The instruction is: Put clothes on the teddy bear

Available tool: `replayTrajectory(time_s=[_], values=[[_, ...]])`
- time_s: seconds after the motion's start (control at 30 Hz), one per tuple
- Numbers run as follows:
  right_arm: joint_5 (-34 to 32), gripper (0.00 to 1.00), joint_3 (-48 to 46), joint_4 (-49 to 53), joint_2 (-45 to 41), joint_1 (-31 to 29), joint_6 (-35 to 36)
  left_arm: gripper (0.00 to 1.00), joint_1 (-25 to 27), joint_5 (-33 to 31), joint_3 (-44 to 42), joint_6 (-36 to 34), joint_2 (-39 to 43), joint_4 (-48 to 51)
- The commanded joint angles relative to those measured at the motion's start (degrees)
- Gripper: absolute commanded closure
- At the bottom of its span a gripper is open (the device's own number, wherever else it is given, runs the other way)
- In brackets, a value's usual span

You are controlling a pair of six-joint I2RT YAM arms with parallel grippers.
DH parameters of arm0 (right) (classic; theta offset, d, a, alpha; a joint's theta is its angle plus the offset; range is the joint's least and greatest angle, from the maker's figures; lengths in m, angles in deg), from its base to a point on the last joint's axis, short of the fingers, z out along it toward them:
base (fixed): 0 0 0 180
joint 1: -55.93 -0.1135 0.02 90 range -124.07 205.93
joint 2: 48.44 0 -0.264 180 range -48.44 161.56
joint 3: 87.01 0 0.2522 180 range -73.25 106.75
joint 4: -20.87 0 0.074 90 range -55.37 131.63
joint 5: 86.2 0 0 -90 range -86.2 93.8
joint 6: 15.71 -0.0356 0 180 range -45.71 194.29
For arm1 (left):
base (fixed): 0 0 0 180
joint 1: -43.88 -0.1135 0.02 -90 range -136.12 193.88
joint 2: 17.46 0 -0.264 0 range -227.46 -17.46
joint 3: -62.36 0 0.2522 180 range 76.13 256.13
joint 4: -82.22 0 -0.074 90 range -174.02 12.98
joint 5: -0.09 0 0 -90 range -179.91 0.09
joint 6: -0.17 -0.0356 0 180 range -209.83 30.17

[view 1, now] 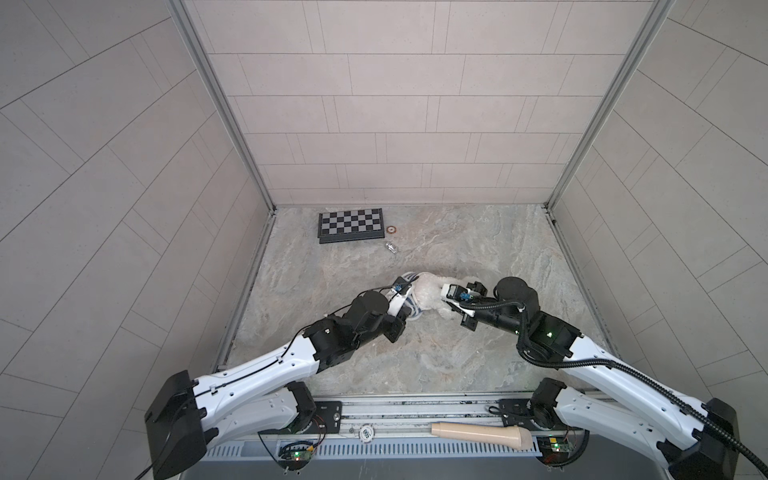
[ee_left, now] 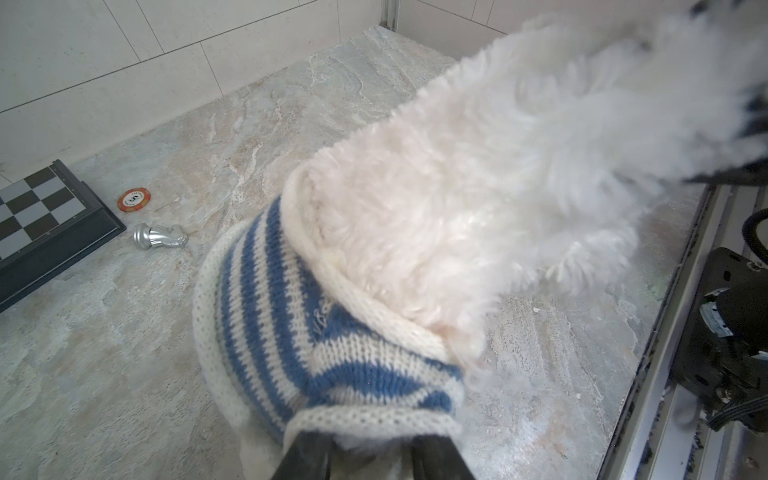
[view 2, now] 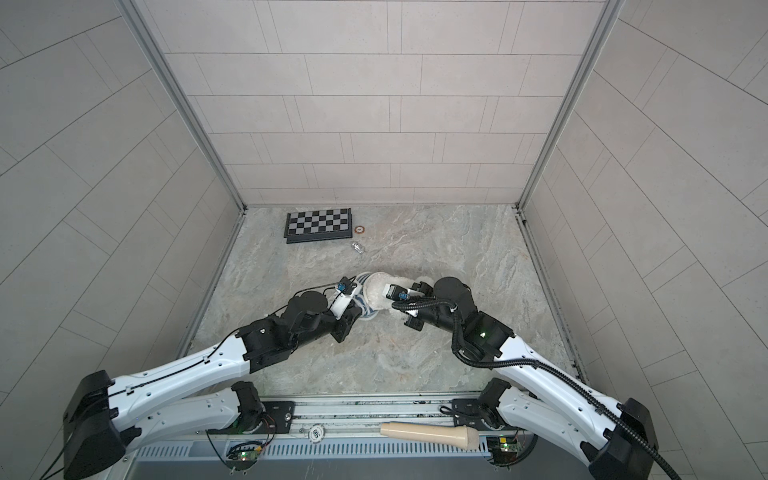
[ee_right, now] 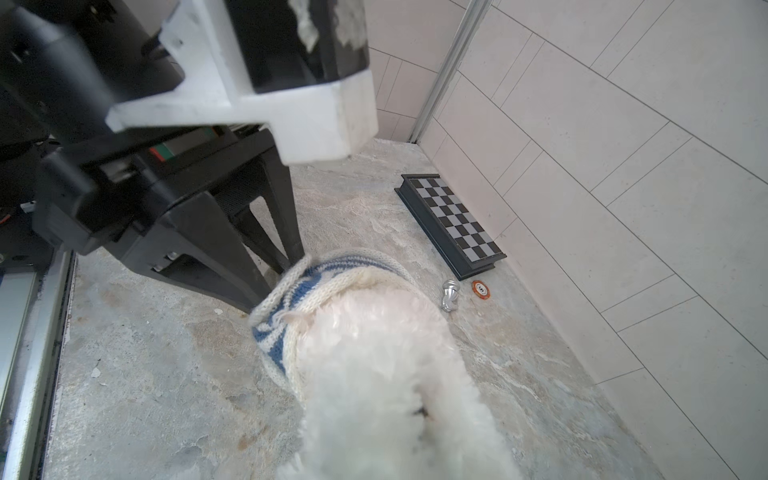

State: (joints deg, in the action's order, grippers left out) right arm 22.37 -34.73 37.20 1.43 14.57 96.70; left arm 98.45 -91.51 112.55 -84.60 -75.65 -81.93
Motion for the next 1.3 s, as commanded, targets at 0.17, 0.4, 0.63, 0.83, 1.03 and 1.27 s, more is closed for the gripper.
replayTrajectory(time_s=[0.17, 0.4, 0.63, 0.83, 1.03, 1.27], values=[[2.2, 1.0, 2.9, -3.3, -1.6, -0.9, -2.5, 0.76, 0.4, 0.8, -3.9, -1.4, 0.7, -9.2], [3.0, 1.0, 3.0, -3.5, -2.1, -0.9, -3.2, 0.6, 0.4, -0.2, -4.7, -2.2, -0.1, -13.0], [3.6, 1.0, 2.9, -3.8, -1.6, -1.0, -4.0, 0.75, 0.4, -0.5, -5.6, -2.6, -2.0, -17.0], [3.3, 1.0, 2.9, -3.3, -2.4, -1.0, -4.6, 0.89, 0.4, 0.5, -6.7, -2.9, -1.7, -18.8], [0.0, 1.0, 5.2, 0.5, -1.2, -1.0, -5.4, 1.0, 0.4, 2.4, -8.4, -1.5, 1.4, -18.7], [-8.7, 0.87, 10.9, 6.0, 5.3, 0.0, -8.6, 1.0, 1.7, 5.0, -8.3, 7.9, 1.7, -17.6]])
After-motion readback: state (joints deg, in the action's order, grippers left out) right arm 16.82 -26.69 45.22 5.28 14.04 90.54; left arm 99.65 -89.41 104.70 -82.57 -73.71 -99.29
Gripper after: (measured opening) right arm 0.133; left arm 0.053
